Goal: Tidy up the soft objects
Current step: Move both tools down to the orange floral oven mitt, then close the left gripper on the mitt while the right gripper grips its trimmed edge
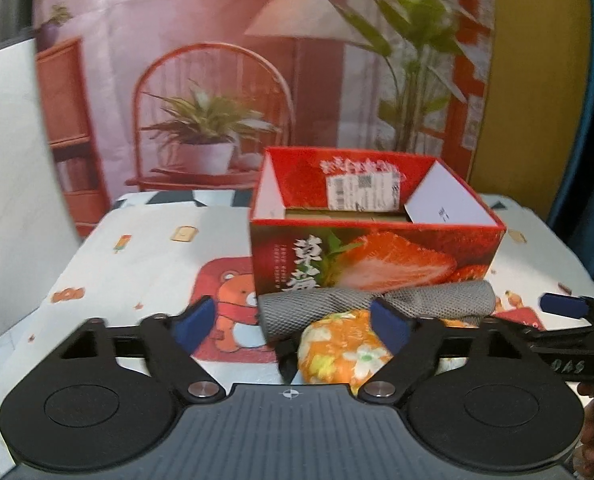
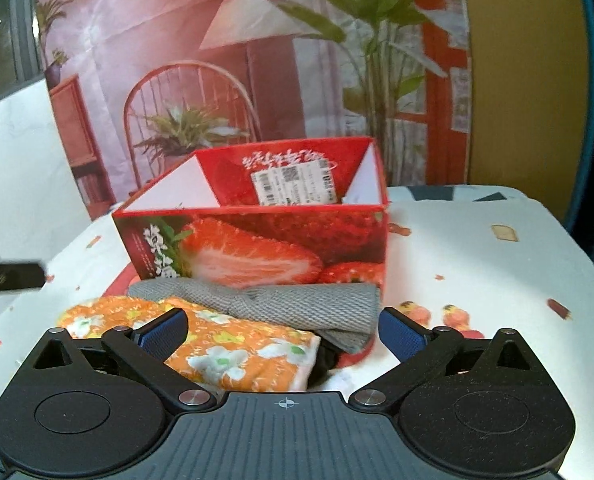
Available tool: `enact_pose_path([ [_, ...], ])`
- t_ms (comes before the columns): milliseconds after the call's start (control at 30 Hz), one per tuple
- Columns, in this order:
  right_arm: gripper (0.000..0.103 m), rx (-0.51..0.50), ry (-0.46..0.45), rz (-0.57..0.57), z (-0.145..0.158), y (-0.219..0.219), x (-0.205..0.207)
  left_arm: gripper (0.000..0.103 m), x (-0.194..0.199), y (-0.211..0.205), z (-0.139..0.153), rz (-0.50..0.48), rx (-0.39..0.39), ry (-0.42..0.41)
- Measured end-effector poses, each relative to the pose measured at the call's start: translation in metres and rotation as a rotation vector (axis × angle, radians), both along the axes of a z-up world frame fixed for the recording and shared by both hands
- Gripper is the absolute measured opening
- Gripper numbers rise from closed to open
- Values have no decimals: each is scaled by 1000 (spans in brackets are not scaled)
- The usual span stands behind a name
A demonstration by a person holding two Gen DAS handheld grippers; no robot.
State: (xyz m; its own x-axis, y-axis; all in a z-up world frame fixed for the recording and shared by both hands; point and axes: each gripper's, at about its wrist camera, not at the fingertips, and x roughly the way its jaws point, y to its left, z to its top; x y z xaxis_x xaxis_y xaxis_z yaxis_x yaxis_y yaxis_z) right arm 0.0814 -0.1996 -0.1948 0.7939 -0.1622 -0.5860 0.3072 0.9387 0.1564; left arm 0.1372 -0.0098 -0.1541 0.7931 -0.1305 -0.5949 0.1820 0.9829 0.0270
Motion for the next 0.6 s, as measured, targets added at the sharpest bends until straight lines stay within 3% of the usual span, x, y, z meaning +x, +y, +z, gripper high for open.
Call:
enact_pose_path([
  [133,87,-3,42,51,-21,6,14,52,15,-8,-25,-43,-66,101],
  [300,83,26,53,87,-41,9,12,51,16,-14,-60,-52,-70,174],
  [600,83,57,25,119,-56,9,3,53,17,1,-79,-28,-150,197],
])
